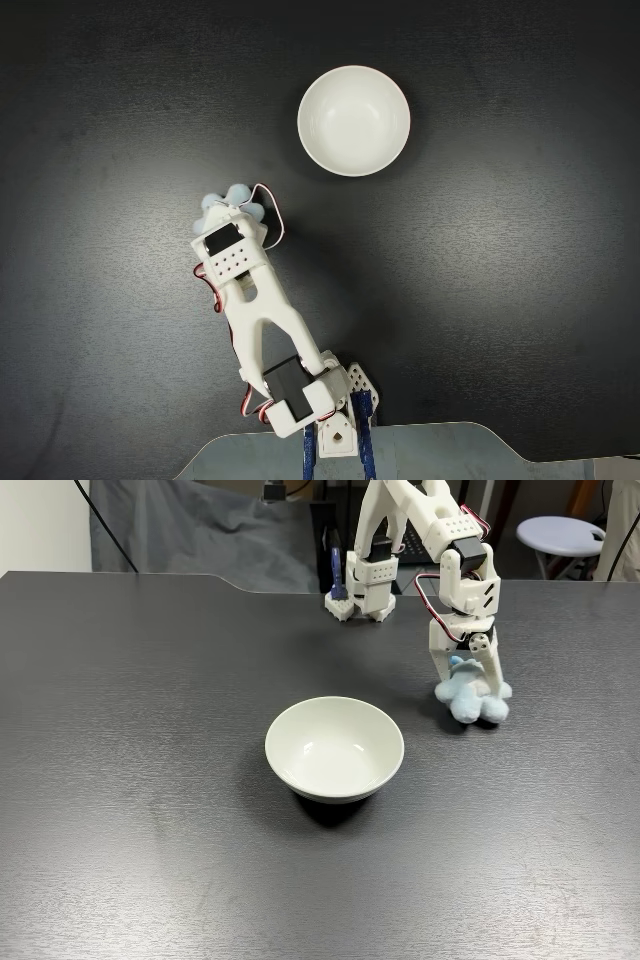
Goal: Grasp a skyblue doll and put it in the white bowl.
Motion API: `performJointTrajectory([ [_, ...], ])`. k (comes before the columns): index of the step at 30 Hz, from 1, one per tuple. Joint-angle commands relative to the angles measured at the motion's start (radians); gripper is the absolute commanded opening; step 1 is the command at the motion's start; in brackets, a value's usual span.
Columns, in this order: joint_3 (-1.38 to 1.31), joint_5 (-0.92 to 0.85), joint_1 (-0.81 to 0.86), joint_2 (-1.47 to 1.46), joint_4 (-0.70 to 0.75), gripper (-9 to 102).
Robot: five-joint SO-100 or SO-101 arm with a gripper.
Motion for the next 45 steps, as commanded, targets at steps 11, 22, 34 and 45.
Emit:
performJointTrajectory([
  [11,-0.258,0.331,0.021,0.302,0.015,-1],
  [22,-0.502,0.506,0.172,0.388,0.219,-1],
  [34,-0.503,0.598,0.683,0.318,0.216,-1],
  [45,-0.497,0.637,0.727,0.196,-0.029,-1],
])
